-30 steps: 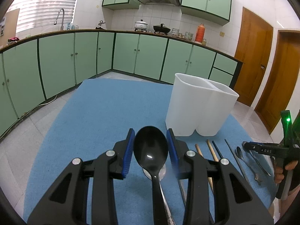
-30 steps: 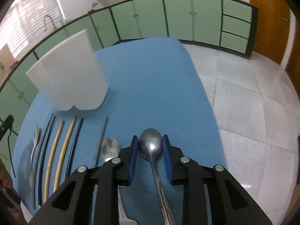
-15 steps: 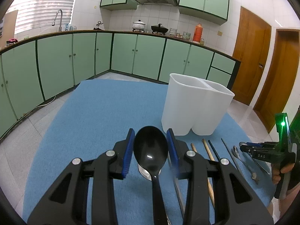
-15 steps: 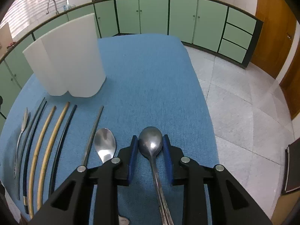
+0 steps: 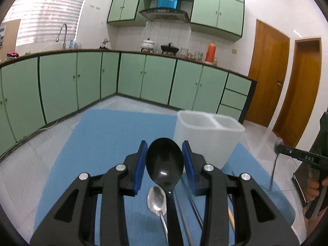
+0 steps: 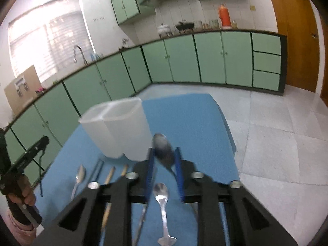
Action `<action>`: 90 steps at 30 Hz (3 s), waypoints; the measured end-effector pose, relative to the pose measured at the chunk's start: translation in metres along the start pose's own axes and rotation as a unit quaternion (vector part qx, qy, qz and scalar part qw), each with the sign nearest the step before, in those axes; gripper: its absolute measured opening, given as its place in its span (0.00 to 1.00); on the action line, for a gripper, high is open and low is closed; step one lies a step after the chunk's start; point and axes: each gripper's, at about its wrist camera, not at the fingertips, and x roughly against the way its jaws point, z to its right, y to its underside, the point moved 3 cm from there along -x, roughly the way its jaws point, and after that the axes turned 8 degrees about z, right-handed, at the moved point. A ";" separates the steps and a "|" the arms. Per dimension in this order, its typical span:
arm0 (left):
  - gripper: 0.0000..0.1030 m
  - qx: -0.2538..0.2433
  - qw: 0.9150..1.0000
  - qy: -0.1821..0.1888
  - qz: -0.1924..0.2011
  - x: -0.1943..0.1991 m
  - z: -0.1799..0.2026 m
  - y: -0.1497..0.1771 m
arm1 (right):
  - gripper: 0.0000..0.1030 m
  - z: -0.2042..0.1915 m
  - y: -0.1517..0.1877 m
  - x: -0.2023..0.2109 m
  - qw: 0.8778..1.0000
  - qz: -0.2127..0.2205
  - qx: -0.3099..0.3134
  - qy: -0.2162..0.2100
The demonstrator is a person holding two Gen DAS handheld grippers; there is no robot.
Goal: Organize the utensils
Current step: 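Carry both spoons to the white holder and drop them in, then grasp the figure-handled spoon with the right tool while the left tool grasps a steel spoon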
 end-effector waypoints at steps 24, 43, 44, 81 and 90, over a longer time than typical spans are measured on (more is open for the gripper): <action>0.33 -0.020 0.990 0.063 0.124 -0.024 0.038 -0.084 | 0.02 -0.053 -0.093 0.006 0.989 0.117 0.047 -0.075; 0.33 -0.007 0.980 0.091 0.177 -0.146 0.042 -0.084 | 0.02 -0.066 -0.107 -0.092 0.989 0.117 0.039 -0.079; 0.33 -0.010 0.980 0.091 0.175 -0.150 0.042 -0.081 | 0.02 -0.064 -0.105 -0.096 0.990 0.113 0.036 -0.080; 0.83 0.025 0.996 0.000 -0.089 -0.058 -0.030 -0.006 | 0.59 -0.029 -0.022 -0.042 0.998 0.051 0.027 0.000; 0.83 0.026 0.982 -0.041 -0.183 -0.055 -0.041 0.053 | 0.63 -0.011 0.026 -0.044 0.999 -0.026 0.029 0.033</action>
